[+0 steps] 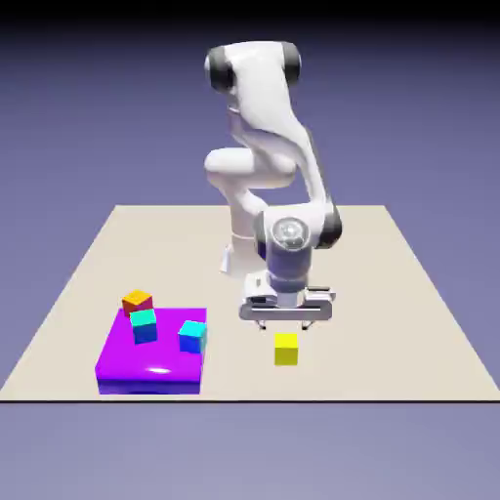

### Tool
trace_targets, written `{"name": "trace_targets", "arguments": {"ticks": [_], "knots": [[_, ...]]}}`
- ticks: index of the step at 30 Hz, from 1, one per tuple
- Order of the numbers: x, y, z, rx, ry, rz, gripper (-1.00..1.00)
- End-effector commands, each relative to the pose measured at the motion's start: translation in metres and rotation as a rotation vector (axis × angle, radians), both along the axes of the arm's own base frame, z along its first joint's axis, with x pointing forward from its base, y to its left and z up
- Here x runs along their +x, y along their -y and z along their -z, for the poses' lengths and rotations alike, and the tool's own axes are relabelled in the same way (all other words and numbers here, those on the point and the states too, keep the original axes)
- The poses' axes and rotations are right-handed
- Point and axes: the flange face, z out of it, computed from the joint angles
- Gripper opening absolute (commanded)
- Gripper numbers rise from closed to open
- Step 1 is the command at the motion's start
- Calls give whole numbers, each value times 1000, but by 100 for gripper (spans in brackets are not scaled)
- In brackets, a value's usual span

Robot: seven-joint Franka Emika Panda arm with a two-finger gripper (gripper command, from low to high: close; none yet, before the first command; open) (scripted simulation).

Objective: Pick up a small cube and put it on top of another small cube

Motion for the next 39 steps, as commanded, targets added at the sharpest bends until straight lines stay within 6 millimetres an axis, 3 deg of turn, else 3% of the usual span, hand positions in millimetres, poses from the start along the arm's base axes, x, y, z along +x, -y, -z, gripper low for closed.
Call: {"name": "trace_targets", "arguments": {"ticks": [1, 5, 6, 7, 11, 13, 14, 17, 20, 24, 28, 30, 37, 39], "knots": [[0, 0, 0, 0, 0, 0, 0], [-20, 0, 66, 0, 1, 0, 0], [-20, 0, 66, 0, 1, 0, -100], [-20, 0, 66, 0, 1, 0, -100], [0, 0, 0, 0, 0, 0, -100], [-2, -12, -5, 25, 5, -24, -100], [5, 6, -15, 27, 13, 72, -100], [20, 89, -39, -3, 25, 434, -100], [20, 173, -64, -18, 30, 793, -100], [-3, 281, -102, -9, 26, 1266, -100], [-48, 376, -133, 11, 5, 1682, -100], [-53, 384, -132, 0, 0, 1708, -100], [-49, 367, -74, 5, -3, 1708, -100], [-50, 364, -66, -1, 0, 1709, -100]]}}
